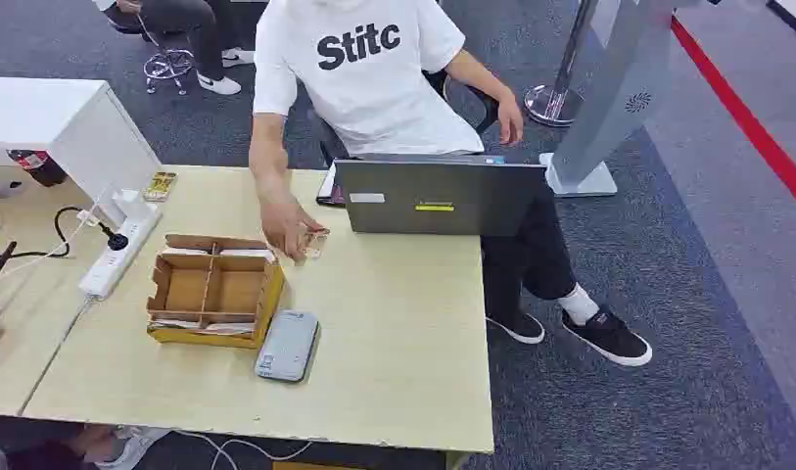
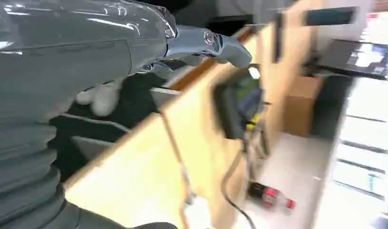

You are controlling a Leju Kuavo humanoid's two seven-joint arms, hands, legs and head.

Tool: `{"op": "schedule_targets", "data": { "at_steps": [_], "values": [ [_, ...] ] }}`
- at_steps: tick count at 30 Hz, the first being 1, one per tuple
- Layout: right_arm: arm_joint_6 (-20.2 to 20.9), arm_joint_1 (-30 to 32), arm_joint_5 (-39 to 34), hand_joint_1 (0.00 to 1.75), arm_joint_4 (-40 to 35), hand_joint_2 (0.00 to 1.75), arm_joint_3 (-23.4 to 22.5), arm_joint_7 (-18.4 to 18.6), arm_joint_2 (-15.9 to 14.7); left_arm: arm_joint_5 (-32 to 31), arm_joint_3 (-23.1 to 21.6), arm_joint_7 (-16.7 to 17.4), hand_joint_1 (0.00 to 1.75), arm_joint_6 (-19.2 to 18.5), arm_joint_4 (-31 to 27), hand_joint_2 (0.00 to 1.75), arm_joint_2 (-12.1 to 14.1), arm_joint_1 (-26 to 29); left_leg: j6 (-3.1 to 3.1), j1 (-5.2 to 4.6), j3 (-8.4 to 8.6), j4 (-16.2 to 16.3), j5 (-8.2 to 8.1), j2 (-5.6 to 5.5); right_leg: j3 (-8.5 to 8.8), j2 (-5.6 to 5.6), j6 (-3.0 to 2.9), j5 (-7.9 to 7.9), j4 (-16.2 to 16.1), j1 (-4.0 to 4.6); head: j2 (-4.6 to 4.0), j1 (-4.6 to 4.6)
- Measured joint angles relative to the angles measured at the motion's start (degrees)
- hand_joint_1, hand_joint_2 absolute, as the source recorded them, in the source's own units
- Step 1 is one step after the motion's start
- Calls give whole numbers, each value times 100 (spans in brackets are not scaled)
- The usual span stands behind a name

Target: Pass the card to the sensor for recognition and then transmit it.

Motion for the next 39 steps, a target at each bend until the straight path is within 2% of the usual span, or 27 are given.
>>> {"op": "schedule_targets", "data": {
  "at_steps": [5, 12, 19, 39],
  "values": [
    [-7, -5, -57, 0, 28, 175, 162, 26, 15, -771, -379, -64, 0, -50, -541, 175, 105, -35, -6, 0, 2, 0, 4, 0, -1, 1, -6, 4, 0, 0, 0, 9],
    [20, -20, -48, 0, 55, 175, 280, 35, 13, -1888, -1018, 211, 0, 6, -550, 175, 494, -522, -10, 1, -4, 0, 21, 0, -11, 1, -4, 22, 3, 0, 0, 9],
    [48, -42, -27, 0, 63, 175, 381, 55, 13, -2871, -1712, 571, 0, 20, -318, 175, 918, -1091, -11, 1, -11, 0, 34, 2, -21, 3, -11, 36, 3, 0, 0, 9],
    [192, -110, -9, 0, 92, 175, 715, 201, 0, -5726, -3762, 1696, 0, 120, 865, 175, 2335, -2727, -21, 2, -40, 0, 67, 4, -53, 6, -13, 70, 6, 1, 0, 9]
  ]
}}
